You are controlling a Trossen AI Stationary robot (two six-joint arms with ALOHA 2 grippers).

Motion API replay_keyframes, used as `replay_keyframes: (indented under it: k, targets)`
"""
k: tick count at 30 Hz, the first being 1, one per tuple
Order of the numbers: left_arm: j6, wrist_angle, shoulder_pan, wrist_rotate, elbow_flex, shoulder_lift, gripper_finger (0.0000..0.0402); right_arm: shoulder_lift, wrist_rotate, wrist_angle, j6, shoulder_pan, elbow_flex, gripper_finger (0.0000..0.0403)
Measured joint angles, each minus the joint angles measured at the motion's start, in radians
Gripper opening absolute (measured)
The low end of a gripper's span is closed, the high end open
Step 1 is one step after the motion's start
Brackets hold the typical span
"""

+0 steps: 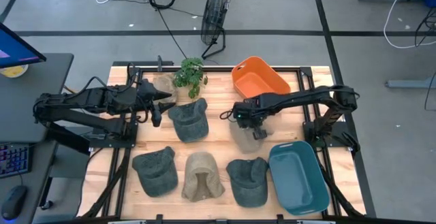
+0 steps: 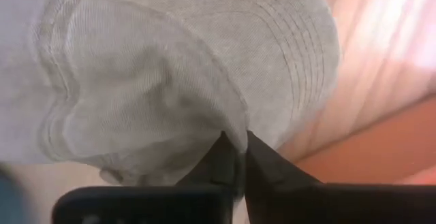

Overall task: Pick & Place hat
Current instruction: Put the right brown cap into the blue bin

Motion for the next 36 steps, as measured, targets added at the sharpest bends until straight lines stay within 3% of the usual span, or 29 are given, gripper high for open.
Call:
replay_keyframes:
  k: [9, 14, 19, 27, 33, 36]
  targets:
    - [-0.002, 0.000, 0.000, 0.000, 0.000, 0.000, 0.0199, -0.090, -0.042, -0.219, 0.165, 0.043, 0.305, 0.0005]
    - [-0.002, 0.000, 0.000, 0.000, 0.000, 0.000, 0.0199, -0.143, -0.135, -0.425, 0.296, 0.124, 0.424, 0.0002]
    - [-0.003, 0.000, 0.000, 0.000, 0.000, 0.000, 0.0199, -0.194, -0.271, -0.463, 0.527, 0.268, 0.431, 0.0001]
    - [-0.003, 0.000, 0.000, 0.000, 0.000, 0.000, 0.0199, -0.226, -0.376, -0.521, 0.955, 0.523, 0.431, 0.0001]
    - [-0.024, 0.000, 0.000, 0.000, 0.000, 0.000, 0.0199, -0.224, -0.376, -0.567, 1.223, 0.712, 0.412, 0.0000]
    - [-0.029, 0.000, 0.000, 0.000, 0.000, 0.000, 0.0199, -0.223, -0.317, -0.558, 1.348, 0.784, 0.353, 0.0000]
